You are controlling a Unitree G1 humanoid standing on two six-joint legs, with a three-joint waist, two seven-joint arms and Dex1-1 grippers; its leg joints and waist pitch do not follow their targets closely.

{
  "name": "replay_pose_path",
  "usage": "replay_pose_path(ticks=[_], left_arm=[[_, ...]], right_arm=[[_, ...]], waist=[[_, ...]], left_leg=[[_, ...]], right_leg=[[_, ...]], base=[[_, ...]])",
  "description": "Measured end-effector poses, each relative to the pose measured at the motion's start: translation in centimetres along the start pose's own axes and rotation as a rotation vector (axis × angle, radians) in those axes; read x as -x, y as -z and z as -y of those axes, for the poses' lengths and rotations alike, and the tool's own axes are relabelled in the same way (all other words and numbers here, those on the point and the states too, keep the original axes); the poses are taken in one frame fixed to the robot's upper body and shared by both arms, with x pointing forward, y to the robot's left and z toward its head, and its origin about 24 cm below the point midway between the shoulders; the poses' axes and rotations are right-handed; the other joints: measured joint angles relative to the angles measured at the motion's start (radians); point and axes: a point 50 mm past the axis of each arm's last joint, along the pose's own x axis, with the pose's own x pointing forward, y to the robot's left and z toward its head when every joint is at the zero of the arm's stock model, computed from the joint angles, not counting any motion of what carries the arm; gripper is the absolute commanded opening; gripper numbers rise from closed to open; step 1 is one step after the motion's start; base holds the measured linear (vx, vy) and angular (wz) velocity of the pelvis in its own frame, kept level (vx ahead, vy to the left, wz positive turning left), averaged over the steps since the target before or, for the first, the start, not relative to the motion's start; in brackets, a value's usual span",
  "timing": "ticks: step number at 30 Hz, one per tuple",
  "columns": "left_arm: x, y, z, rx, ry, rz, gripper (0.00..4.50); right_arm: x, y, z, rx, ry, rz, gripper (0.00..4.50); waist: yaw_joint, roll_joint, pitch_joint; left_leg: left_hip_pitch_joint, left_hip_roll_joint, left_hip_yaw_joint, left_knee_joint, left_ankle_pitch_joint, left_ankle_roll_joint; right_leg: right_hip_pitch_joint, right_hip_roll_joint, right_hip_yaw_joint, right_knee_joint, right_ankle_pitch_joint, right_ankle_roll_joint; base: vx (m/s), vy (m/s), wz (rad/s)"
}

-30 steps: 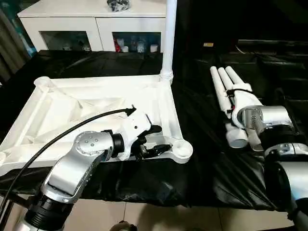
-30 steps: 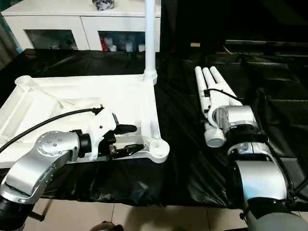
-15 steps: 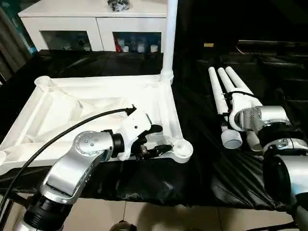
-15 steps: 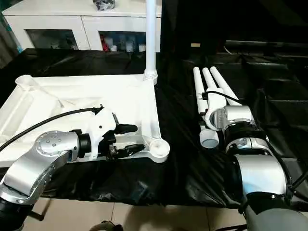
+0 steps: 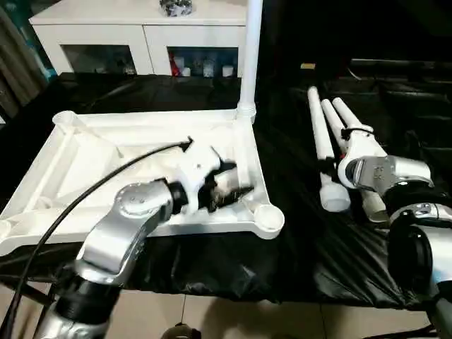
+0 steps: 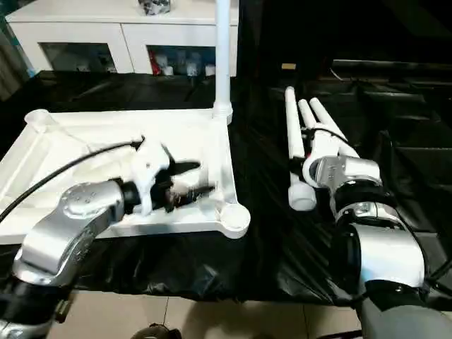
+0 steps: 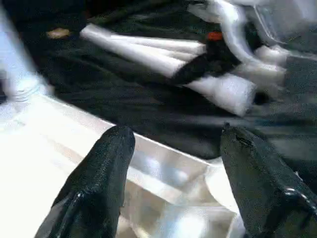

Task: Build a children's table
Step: Pick table leg

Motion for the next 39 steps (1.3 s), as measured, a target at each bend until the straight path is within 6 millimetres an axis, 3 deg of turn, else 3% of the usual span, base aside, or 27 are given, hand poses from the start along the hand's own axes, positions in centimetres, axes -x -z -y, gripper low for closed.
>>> replay_pose_path(ticks=[9,16,20,36,39], left_arm=[[-3.0,-4.3,-1.6,0.236,-0.108,0.213,3.16],[-4.2,-7.3,-0.7,0.553,0.102,0.352,3.16],[-4.4,-7.8,0.0,0.645,0.18,0.382,3.16],[-4.4,-7.6,0.2,0.744,0.193,0.365,3.16],[-4.3,-7.5,-0.1,0.769,0.186,0.375,2.8]], right_arm=[[3.5,-2.1,-2.8,-0.087,-0.538,0.419,1.84],[7.3,-1.3,-5.1,-0.052,-0.867,0.515,1.84],[8.6,-0.8,-6.0,-0.002,-0.953,0.511,1.84],[8.9,1.5,-8.9,0.095,-1.066,0.365,1.84],[8.9,1.8,-9.3,0.101,-1.09,0.346,1.84]], waist=[[0.022,0.001,0.0],[0.045,0.004,-0.001],[0.049,0.005,-0.002],[0.052,0.005,-0.001],[0.052,0.005,-0.001]], left_leg=[[-0.007,0.001,0.0,0.003,0.006,0.011],[-0.008,0.002,0.0,0.005,0.005,0.009],[-0.008,0.002,0.0,0.005,0.006,0.009],[-0.01,0.002,-0.001,0.002,0.005,0.009],[-0.01,0.002,-0.001,0.002,0.006,0.009]], right_leg=[[-0.003,0.0,-0.002,0.0,0.0,0.0],[-0.003,-0.001,-0.003,0.0,0.001,-0.002],[-0.003,-0.001,-0.004,-0.001,0.002,-0.001],[-0.003,-0.001,-0.004,-0.005,0.002,0.001],[-0.003,-0.001,-0.004,-0.005,0.002,0.001]], base=[[0.0,0.0,0.0],[0.0,0.0,0.0],[0.0,0.0,0.0],[0.0,0.0,0.0],[0.0,0.0,0.0]])
